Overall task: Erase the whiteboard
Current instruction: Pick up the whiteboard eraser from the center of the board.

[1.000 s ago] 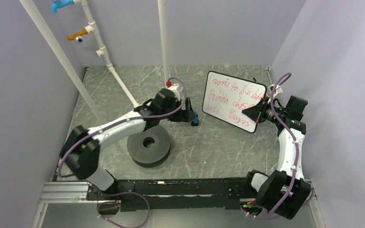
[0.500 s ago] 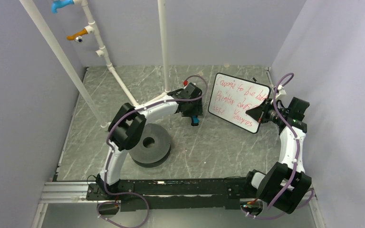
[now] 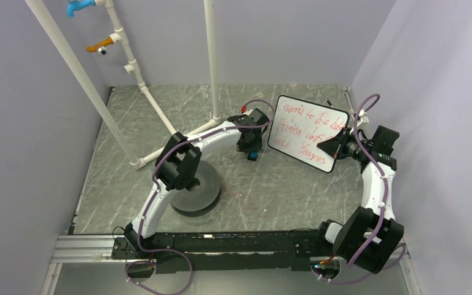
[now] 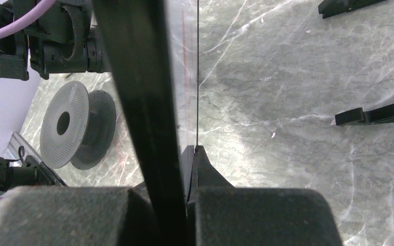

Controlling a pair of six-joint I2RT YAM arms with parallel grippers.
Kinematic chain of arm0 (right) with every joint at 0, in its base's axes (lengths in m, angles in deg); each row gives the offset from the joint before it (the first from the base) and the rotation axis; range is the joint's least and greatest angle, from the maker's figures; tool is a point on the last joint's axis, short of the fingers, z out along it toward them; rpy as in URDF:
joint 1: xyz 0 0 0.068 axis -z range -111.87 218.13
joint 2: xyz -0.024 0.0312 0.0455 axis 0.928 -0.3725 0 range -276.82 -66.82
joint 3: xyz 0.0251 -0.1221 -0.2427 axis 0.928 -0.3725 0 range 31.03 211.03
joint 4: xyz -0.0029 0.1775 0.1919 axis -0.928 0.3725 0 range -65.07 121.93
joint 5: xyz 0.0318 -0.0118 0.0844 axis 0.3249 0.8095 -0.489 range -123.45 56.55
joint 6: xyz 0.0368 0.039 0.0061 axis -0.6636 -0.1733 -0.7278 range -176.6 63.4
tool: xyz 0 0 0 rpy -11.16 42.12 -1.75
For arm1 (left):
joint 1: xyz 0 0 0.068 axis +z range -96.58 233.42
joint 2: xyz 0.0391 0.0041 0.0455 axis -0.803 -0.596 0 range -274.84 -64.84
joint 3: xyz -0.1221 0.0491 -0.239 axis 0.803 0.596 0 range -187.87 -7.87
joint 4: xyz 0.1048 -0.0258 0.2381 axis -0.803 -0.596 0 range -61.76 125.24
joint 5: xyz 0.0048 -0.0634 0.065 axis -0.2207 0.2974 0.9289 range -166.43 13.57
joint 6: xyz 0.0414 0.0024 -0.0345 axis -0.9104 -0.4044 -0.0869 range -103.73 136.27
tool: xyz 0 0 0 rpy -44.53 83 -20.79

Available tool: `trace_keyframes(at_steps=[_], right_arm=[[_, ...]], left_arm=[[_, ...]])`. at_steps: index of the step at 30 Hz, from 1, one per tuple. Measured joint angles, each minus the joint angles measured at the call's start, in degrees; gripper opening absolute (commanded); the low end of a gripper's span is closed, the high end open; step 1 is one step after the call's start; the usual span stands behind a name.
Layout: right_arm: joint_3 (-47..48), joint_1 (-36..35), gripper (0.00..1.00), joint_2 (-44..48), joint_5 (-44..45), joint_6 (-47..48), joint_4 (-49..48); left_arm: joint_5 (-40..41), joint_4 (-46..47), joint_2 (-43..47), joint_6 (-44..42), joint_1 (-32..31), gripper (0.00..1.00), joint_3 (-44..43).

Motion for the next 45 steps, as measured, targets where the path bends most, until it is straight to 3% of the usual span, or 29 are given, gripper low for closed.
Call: trace_keyframes(at_steps=[7, 13, 19, 21, 22, 23, 28, 33, 34, 41, 45], right_arm=[[0.0, 0.0, 0.0, 0.0, -1.0, 0.0, -0.2], [-0.1, 0.0, 0.0, 0.0, -1.0, 0.0, -0.2], [-0.4, 0.0, 0.0, 0.0, -1.0, 0.0, -0.2], [-0.4, 0.0, 0.0, 0.0, -1.1, 0.0, -0.2], [-0.4, 0.0, 0.0, 0.0, -1.1, 0.0, -0.2], [-0.4, 0.0, 0.0, 0.0, -1.1, 0.0, -0.2], [-0.4, 0.0, 0.0, 0.0, -1.2, 1.0, 0.2], [-0.4, -0.5, 0.0, -0.2, -2.4, 4.9, 3.1], [-0.4, -0.9, 0.0, -0.5, -2.9, 6.0, 3.8], [1.6, -4.9, 0.0, -7.0, -4.3, 16.7, 13.6], [2.3, -6.2, 0.0, -8.7, -6.1, 21.9, 18.3]], left_arm=[[1.3, 0.1, -0.2, -0.4, -0.3, 0.57, 0.1], [0.5, 0.4, -0.2, -2.9, -0.3, 0.42, 0.1], [-0.3, -0.2, -1.3, -6.0, -0.3, 0.4, -1.2], [-0.5, -0.3, -1.5, -7.1, -0.3, 0.29, -1.4], [-0.6, -0.3, -1.6, -8.0, -0.3, 0.08, -1.5], [-0.7, -0.2, -1.6, -8.6, -0.3, 0.01, -1.6], [-2.0, 3.7, 0.6, -13.8, -0.3, 0.0, 2.0], [-5.0, 13.0, 14.8, -19.4, 0.4, 0.0, 23.0], [-5.9, 15.1, 21.5, -21.1, 0.8, 0.0, 29.8], [-12.3, 35.0, 52.5, -25.7, 2.4, 0.0, 49.3], [-15.5, 47.3, 62.6, -25.4, 4.2, 0.0, 59.8]])
